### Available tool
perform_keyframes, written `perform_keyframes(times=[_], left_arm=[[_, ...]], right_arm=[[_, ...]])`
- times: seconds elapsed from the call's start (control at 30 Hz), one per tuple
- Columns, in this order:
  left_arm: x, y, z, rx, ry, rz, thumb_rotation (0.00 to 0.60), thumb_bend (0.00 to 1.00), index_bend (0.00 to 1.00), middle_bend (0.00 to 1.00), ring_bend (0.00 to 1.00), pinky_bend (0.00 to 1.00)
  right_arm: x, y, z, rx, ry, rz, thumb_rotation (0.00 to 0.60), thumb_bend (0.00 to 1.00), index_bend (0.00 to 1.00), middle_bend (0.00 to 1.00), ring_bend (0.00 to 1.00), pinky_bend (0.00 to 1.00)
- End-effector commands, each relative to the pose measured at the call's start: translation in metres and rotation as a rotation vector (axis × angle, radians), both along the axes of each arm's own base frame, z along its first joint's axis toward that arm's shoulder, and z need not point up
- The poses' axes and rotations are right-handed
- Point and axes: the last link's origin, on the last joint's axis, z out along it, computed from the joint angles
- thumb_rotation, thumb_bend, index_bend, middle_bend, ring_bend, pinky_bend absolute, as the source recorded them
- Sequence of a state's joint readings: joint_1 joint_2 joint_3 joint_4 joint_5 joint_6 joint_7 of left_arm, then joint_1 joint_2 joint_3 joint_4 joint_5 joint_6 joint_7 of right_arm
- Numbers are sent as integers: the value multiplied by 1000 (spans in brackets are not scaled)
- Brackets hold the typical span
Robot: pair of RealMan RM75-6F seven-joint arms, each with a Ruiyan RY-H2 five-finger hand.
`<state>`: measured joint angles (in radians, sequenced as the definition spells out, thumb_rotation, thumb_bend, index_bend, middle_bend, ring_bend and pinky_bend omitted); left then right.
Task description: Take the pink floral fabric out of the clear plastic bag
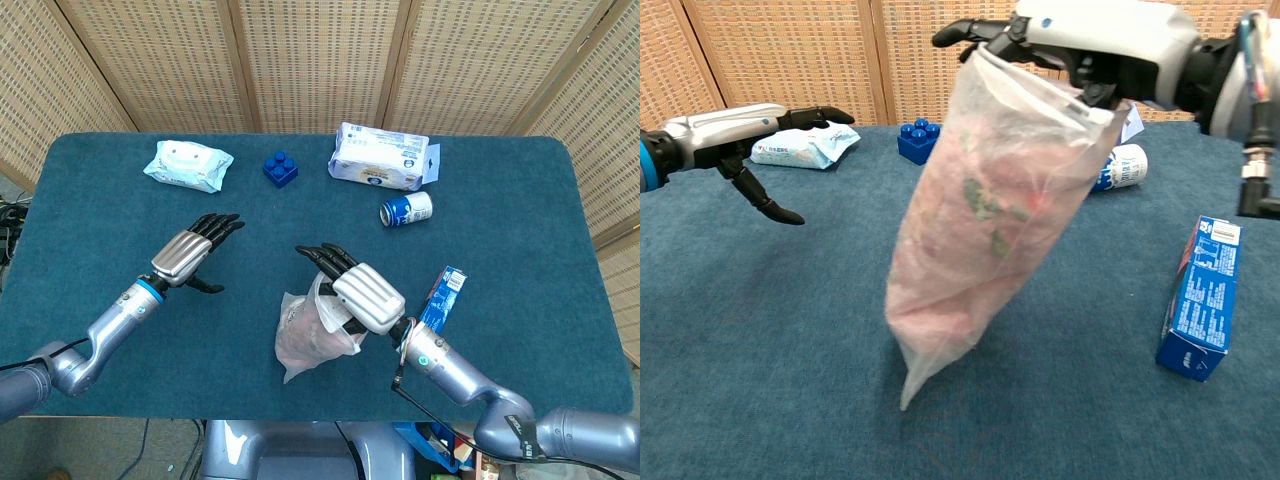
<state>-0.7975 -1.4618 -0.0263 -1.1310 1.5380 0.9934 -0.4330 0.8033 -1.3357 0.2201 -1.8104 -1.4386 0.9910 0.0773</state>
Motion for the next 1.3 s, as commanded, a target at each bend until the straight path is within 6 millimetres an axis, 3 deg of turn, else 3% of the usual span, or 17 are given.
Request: perform_keyframes(times=[0.03,0.33,0.6,0.97,1.1,1.3], left_arm=[[-8,-4,3,1,-3,-6,600,114,43,0,0,0],[-34,-15,9,-11,16,-5,600,114,44,0,0,0],[-46,-23,-9,-68,65,-15,600,115,44,0,0,0],[-24,-22,-39,-127,67,-52,600,117,85,0,0,0],[-13,-21,-52,-151,92,-58,600,212,175,0,0,0],[1,-19,-63,-162,79,-55,600,258,278,0,0,0]], right_arm=[[6,-2,-2,1,-4,5,600,693,811,0,0,0],[31,-11,-20,39,-33,-18,600,694,810,0,0,0],[36,-16,-33,48,-27,-47,600,693,811,0,0,0],[43,-14,-29,43,-28,-37,600,693,811,0,0,0],[43,-13,-30,43,-20,-38,600,693,811,0,0,0],[44,-13,-31,42,-14,-35,600,693,811,0,0,0]])
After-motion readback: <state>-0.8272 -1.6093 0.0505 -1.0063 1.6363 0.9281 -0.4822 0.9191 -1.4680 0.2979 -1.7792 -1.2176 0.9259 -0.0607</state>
